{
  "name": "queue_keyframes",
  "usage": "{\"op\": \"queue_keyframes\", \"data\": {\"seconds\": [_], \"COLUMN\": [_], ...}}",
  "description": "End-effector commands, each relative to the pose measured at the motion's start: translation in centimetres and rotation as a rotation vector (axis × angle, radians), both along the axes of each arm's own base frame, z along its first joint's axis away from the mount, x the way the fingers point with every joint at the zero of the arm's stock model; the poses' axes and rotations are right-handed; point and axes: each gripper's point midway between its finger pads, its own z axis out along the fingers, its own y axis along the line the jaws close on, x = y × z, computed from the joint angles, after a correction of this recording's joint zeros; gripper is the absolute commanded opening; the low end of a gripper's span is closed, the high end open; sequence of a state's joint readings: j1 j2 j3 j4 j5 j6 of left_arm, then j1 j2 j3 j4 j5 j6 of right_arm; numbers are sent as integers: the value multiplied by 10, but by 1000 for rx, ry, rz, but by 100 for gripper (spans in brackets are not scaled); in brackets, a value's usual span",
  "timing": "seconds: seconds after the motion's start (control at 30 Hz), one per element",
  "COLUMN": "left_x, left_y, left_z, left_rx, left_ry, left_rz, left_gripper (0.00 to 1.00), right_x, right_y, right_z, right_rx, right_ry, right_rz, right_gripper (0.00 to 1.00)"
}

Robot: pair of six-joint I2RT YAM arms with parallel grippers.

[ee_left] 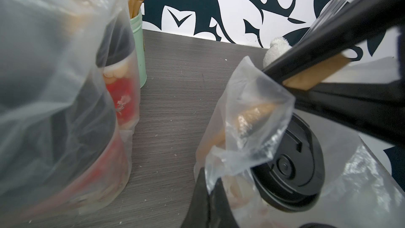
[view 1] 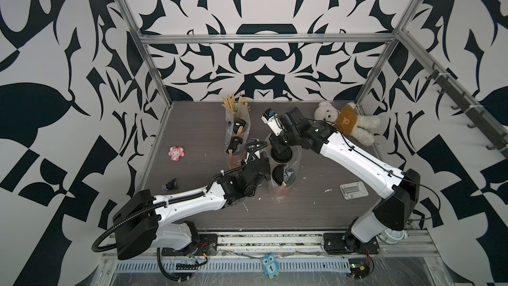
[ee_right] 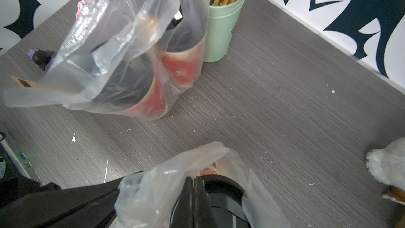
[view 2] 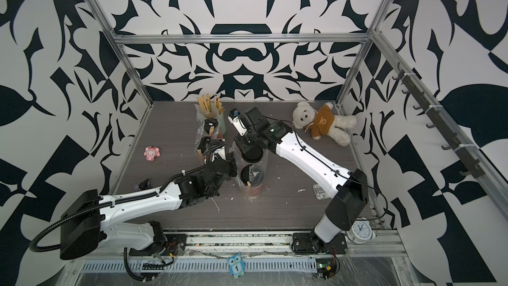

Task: Pack milk tea into plastic carrier bags
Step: Place the straw in the plastic carrier bag.

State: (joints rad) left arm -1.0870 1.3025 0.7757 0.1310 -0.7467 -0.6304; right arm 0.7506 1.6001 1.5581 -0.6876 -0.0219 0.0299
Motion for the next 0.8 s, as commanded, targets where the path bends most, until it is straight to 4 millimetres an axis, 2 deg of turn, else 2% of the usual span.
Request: {"op": "queue_keyframes", "data": {"seconds": [0.0, 0.33, 0.43, 0.53, 0.57, 0.6, 0.7, 0.77], "left_x": [0, -1, -1, -2, -2, -3, -4, -4], "left_y": [7, 7, 8, 9, 10, 12, 14, 15], "left_z": [5, 3, 1, -2, -3, 6, 9, 10], "left_rx": [-9, -9, -6, 2, 3, -22, -29, -34], "left_ry": [-7, 1, 5, 8, 8, -3, -8, -10], "left_rz": [28, 29, 29, 33, 34, 34, 34, 34], "left_gripper": [0, 0, 0, 0, 6, 10, 25, 40], "right_x": [2, 4, 4, 3, 3, 3, 2, 1], "right_y": [4, 1, 1, 1, 1, 1, 0, -1], "right_z": [5, -20, -20, -15, -13, -9, 3, 13], "right_rx": [45, 23, 25, 35, 39, 47, 75, 95], "right_ry": [-20, 16, 13, 6, 3, -2, -20, -31], "right_rz": [-13, -47, -51, -54, -54, -57, -60, -63], "right_gripper": [0, 0, 10, 25, 30, 35, 46, 50]}}
